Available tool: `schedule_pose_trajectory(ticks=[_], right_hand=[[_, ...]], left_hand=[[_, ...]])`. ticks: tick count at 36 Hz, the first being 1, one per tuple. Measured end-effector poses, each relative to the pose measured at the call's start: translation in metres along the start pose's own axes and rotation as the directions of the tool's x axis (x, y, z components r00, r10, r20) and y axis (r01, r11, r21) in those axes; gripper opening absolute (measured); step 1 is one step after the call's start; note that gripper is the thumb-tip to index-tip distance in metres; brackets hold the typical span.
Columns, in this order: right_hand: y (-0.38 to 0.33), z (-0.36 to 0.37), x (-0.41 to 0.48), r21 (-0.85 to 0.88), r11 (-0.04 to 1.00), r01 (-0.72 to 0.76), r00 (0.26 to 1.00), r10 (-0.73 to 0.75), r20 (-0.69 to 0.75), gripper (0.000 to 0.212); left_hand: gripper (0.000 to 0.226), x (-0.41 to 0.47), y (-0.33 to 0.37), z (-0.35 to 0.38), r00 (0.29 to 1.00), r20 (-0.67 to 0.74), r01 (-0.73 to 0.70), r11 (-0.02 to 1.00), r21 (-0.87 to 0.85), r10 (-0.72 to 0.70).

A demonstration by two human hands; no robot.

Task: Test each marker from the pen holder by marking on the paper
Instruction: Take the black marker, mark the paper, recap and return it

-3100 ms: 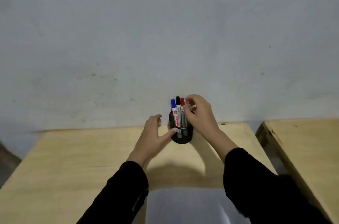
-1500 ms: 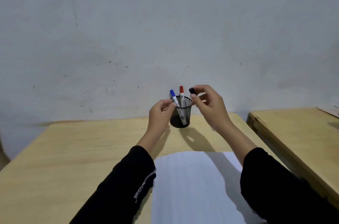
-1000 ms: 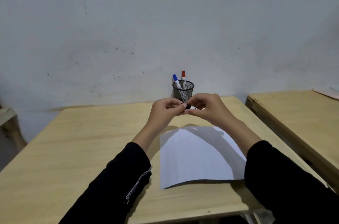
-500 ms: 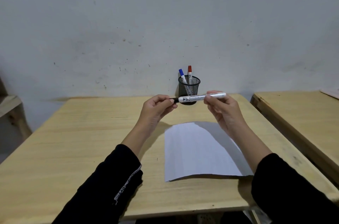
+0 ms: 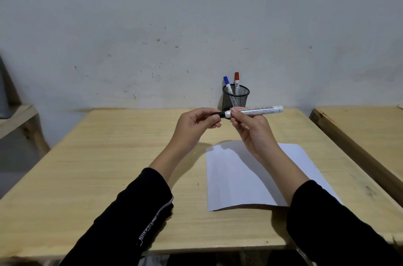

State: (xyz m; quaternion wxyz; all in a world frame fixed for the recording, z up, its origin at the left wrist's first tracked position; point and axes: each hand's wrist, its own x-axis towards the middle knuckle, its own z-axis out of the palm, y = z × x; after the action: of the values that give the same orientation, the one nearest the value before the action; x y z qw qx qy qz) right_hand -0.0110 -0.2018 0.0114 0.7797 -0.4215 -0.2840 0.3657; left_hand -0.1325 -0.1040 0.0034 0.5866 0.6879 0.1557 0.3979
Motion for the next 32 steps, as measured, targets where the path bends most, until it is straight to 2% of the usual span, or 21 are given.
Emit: schedule_pose_trajectory(ticks=[6,9,12,14,16,18,22,25,29,32], right_hand=[[0.005,0.001,0.0,-0.121,0.99,0.065,0.995,-0.054,0.09,0.01],[0.003,0.0,0.0,-0.22,0.967,0.129,0.987,-0.103,0.124,0.013],[-0.006,-0.003,0.002,-0.175,0.973,0.151,0.988,-0.141,0.068,0.013],[-0.013,-0.007,0.004,-0.114,0.983,0.144,0.99,-0.143,0.016,0.012],[-0.017,-0.011,0.006,-0.084,0.988,0.131,0.991,-0.133,-0.024,0.011],[-0.017,-0.013,0.007,-0.067,0.992,0.109,0.992,-0.113,-0.049,0.01],[-0.014,-0.014,0.005,-0.084,0.994,0.075,0.995,-0.08,-0.066,0.01],[-0.011,-0.016,0.003,-0.128,0.99,0.054,0.996,-0.062,-0.066,0.008],[-0.011,-0.017,0.001,-0.161,0.986,0.039,0.996,-0.052,-0.075,0.008],[-0.013,-0.017,0.0,-0.159,0.987,0.036,0.996,-0.049,-0.08,0.007]], left_hand=[[0.017,-0.003,-0.006,-0.009,1.0,0.016,0.022,0.999,0.029,-0.023],[0.019,-0.003,-0.009,-0.016,0.999,-0.034,0.039,0.999,0.02,-0.038],[0.016,-0.001,-0.012,-0.032,0.99,-0.119,0.076,0.997,0.02,-0.073],[0.011,0.001,-0.016,-0.043,0.983,-0.137,0.134,0.987,0.091,-0.121],[0.004,0.004,-0.023,-0.052,0.975,-0.138,0.205,0.945,0.256,-0.174],[0.004,0.005,-0.032,-0.057,0.963,-0.139,0.267,0.859,0.436,-0.229],[0.008,0.006,-0.042,-0.059,0.947,-0.111,0.301,0.71,0.636,-0.302],[0.012,0.008,-0.044,-0.056,0.935,-0.087,0.295,0.621,0.726,-0.343],[0.018,0.008,-0.048,-0.053,0.927,-0.062,0.284,0.582,0.762,-0.371],[0.043,0.003,-0.051,-0.052,0.939,-0.076,0.275,0.599,0.752,-0.336]])
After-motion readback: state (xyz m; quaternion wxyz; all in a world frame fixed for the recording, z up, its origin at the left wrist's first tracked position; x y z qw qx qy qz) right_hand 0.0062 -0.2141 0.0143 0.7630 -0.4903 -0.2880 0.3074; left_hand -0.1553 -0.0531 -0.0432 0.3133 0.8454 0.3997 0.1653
